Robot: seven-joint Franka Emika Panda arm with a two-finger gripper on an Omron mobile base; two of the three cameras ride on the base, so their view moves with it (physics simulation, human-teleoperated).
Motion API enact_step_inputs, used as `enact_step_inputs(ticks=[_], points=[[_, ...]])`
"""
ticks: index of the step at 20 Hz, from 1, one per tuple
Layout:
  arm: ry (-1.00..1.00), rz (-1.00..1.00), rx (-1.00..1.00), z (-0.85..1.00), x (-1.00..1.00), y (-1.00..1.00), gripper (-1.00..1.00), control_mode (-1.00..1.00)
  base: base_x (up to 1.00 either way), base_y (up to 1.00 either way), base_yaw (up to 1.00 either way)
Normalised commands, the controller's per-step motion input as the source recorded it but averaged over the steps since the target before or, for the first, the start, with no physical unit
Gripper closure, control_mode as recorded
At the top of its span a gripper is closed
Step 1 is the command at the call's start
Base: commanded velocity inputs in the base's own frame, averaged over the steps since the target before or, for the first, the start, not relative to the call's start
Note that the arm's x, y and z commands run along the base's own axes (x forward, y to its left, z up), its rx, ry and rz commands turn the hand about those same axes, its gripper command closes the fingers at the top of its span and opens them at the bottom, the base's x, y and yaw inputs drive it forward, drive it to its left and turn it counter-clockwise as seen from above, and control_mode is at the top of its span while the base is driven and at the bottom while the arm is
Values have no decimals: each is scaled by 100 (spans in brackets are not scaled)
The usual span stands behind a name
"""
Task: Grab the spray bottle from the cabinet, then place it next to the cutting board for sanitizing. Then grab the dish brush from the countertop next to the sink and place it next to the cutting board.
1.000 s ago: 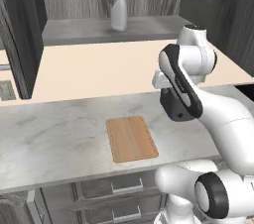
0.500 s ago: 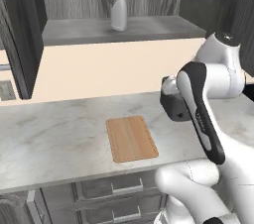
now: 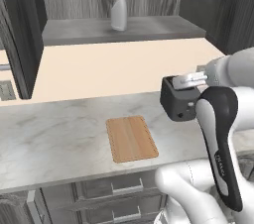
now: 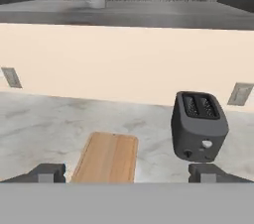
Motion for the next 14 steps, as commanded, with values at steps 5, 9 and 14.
enact_step_inputs(ticks=[5,9,14], points=[[-36,0,21,69,-39,10,-100,-100,0,0,0],[-49,0,21,61,-36,7,-100,-100,0,0,0],[-51,0,9,49,-20,19,-100,-100,0,0,0]])
